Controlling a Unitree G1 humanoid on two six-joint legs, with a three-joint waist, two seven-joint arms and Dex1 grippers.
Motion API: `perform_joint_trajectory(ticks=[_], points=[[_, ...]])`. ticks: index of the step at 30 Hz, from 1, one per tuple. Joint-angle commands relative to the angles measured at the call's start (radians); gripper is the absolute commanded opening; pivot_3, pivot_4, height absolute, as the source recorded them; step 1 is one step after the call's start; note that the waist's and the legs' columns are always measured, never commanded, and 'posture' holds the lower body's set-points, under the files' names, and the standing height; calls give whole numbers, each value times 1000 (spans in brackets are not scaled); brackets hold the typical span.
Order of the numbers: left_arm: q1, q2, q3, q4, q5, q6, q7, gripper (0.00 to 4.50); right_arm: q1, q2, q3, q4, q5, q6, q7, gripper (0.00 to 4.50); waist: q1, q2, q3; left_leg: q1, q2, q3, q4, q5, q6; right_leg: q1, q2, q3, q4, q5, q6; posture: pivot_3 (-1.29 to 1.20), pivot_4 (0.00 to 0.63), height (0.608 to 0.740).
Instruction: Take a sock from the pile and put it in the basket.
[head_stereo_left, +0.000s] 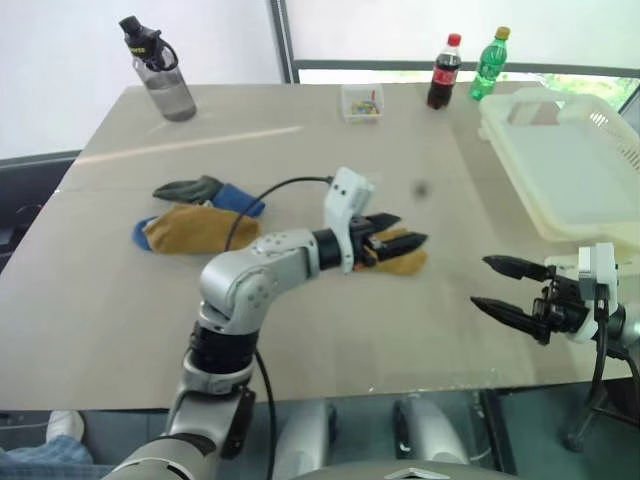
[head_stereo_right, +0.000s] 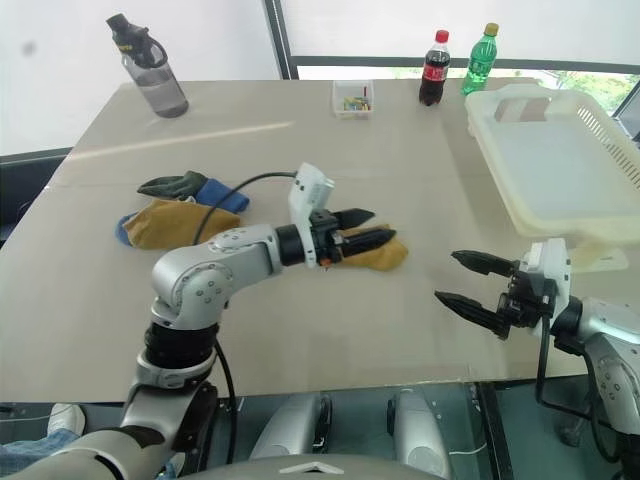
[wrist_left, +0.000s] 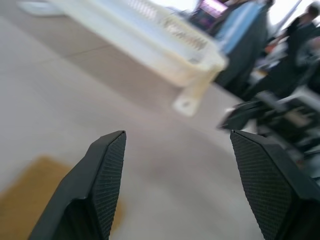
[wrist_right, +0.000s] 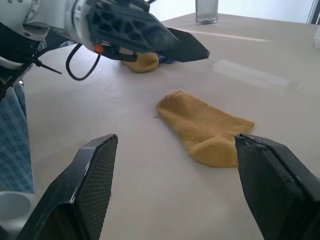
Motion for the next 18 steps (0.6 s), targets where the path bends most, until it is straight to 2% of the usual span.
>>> perform_joint_trajectory(ticks=[1,3,9,13,18], points=[[-25,80,-45,105,175,-147,24,3513,-13,4,0,-10,6,-10,2,3815,2,0,0,-1,0,0,3,0,0,0,0,0,2,0,0,0,150,740],[-15,134,-97,153,256,-215,-1,3513,-17,4,2,-7,5,-10,3,3815,-1,0,0,-1,0,0,3,0,0,0,0,0,2,0,0,0,150,740],[35,153,-183,287,391,-358,-34,3513,-36,7,14,3,-2,-10,-1,3815,5,0,1,-2,0,0,4,0,0,0,0,0,2,0,0,0,150,740],[80,145,-187,294,403,-374,-68,3513,-41,18,26,-4,-4,-6,-17,3815,5,0,1,-3,1,-1,4,0,0,0,0,-2,2,0,0,0,150,740],[150,167,-191,200,384,-366,-136,3513,-35,25,53,-24,1,28,-44,3815,2,0,1,-2,1,-3,5,0,0,0,0,-2,3,0,0,0,150,740]])
